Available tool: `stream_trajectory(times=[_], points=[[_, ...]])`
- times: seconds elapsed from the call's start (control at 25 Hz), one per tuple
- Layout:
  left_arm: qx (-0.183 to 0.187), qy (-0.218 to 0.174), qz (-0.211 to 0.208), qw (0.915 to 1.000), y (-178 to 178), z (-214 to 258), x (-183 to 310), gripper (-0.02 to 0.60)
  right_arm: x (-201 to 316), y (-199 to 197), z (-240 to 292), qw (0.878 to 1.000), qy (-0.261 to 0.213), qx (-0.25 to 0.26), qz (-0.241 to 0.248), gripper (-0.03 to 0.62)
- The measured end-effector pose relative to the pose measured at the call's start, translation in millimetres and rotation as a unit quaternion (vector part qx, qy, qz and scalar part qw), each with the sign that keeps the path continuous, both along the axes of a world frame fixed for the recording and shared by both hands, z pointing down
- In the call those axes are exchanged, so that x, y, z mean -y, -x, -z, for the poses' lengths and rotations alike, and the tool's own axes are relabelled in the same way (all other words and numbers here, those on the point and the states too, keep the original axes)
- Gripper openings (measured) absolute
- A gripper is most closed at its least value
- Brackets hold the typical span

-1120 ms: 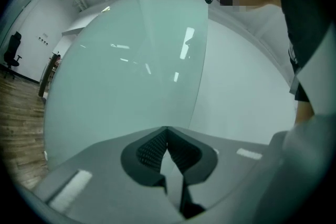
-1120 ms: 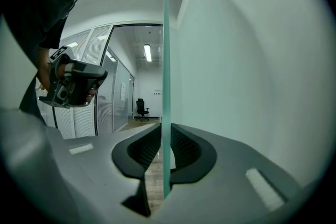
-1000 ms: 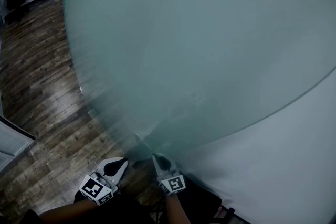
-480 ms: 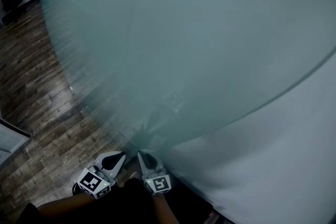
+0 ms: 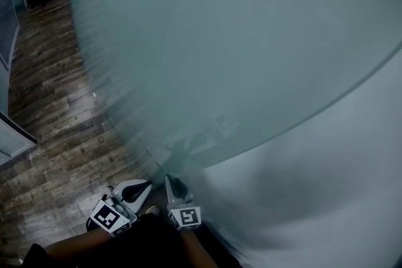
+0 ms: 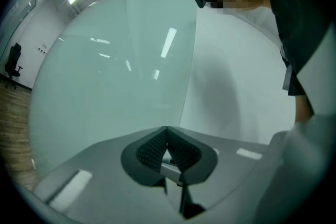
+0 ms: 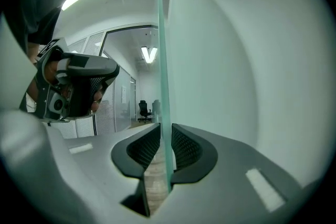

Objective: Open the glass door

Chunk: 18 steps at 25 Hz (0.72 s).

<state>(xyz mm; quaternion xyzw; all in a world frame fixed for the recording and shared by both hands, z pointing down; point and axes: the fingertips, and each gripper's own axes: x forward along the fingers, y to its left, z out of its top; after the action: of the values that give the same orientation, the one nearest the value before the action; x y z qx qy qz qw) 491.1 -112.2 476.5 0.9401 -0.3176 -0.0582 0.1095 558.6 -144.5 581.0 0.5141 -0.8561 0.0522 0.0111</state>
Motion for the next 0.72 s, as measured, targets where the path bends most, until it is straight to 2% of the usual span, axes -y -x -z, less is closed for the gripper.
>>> stream_trajectory(times=[0.12, 0.2, 0.28, 0.52, 0.72], points=[[-0.01, -0.002, 0.02, 0.9998, 0.8, 2.4, 7.0, 0.0, 7.5, -9.5, -0.1, 1.0, -0.002, -0.011, 0.005, 0.069], [-0.016, -0.031, 0.031, 0.9989, 0.4, 13.4, 9.5, 0.0, 11.2, -15.0, 0.1, 1.0, 0.001, -0.016, 0.009, 0.069], [0.004, -0.046, 0.04, 0.9981, -1.7, 17.4, 8.4, 0.0, 15.3, -20.5, 3.0, 1.0, 0.002, -0.017, 0.012, 0.067], [0.004, -0.023, 0.038, 0.999, -8.8, 6.6, 9.7, 0.0, 27.0, -32.4, 0.6, 1.0, 0.011, 0.015, 0.009, 0.074], [-0.016, -0.018, 0.059, 0.998, -9.8, 14.0, 22.8, 0.0, 28.3, -27.0, -1.5, 0.999, 0.002, -0.01, 0.038, 0.068]])
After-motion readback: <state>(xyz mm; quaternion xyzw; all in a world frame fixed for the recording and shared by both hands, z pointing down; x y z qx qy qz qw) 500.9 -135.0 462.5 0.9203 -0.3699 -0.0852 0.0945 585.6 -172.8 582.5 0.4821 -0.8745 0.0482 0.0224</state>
